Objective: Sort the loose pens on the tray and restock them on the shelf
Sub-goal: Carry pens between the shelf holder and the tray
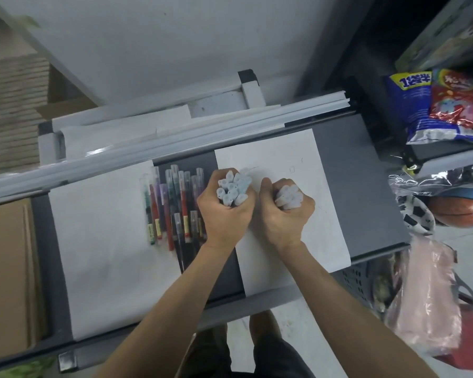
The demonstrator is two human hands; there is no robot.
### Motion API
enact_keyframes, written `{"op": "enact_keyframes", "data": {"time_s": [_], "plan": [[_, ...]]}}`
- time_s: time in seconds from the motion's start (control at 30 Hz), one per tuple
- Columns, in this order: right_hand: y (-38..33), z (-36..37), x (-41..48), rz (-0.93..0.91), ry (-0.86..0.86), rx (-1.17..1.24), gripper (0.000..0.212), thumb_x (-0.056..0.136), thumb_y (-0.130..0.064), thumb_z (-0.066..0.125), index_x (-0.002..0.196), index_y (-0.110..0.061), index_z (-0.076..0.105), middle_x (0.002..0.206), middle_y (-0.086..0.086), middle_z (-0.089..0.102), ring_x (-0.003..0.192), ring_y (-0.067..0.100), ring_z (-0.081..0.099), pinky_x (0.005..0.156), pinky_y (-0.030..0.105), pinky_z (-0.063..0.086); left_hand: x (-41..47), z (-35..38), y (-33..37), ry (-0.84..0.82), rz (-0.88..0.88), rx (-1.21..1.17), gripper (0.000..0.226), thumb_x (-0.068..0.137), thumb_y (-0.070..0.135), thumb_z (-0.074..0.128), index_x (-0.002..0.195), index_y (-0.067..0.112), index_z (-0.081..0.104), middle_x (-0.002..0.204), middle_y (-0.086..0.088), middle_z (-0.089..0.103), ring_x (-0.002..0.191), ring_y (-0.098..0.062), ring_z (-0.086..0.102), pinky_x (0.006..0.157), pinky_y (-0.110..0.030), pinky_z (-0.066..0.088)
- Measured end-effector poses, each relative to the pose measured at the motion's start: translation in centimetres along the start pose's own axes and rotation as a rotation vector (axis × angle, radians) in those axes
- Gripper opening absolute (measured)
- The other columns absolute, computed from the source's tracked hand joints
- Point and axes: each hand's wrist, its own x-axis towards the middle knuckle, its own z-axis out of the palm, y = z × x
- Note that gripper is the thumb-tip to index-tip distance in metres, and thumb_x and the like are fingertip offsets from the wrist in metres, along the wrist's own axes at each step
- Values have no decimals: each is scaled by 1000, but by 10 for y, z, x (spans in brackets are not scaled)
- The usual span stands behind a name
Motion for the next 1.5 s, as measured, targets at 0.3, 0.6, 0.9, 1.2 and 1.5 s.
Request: {"op": "enact_keyframes", "data": {"time_s": [0.3, 0.6, 0.9, 1.2, 1.5], "plan": [[-31, -13, 11, 265, -139, 188, 59, 96, -20, 68, 53, -27, 29, 51, -7, 33, 52, 13, 32, 52, 31, 31, 5, 13, 26, 27, -222, 98, 19, 90, 3, 68, 79, 12, 55, 65, -12, 55, 57, -17, 54, 51, -33, 48], [-72, -65, -10, 586, -205, 267, 31, 92, -19, 71, 68, -14, 52, 58, 5, 51, 46, 19, 42, 45, 29, 35, -6, -4, 96, -331, -430, 136, 12, 86, 1, 63, 75, 0, 61, 59, -14, 57, 53, -21, 51, 52, -31, 43], [-96, -149, -75, 655, 31, 432, 28, 97, -22, 68, 74, -16, 52, 54, -1, 45, 44, 14, 38, 46, 28, 30, -46, 9, 142, -709, -677, 84, 7, 84, 8, 69, 78, 10, 66, 63, -10, 60, 62, -26, 56, 64, -37, 46], [-97, -287, -153, 535, 342, 379, 33, 99, -29, 64, 81, -1, 69, 55, 8, 52, 32, 15, 39, 34, 21, 28, -166, 93, 185, -1084, -642, 181, 32, 79, 15, 78, 97, 3, 55, 63, -14, 60, 53, -25, 55, 52, -33, 46], [-30, -474, -246, 545, 584, 528, 17, 100, -21, 62, 86, -13, 58, 52, -3, 37, 43, 12, 30, 43, 24, 24, -363, 199, 211, -1415, -548, 304, 22, 68, 20, 72, 83, 4, 68, 63, -13, 59, 50, -24, 54, 52, -29, 45]]}}
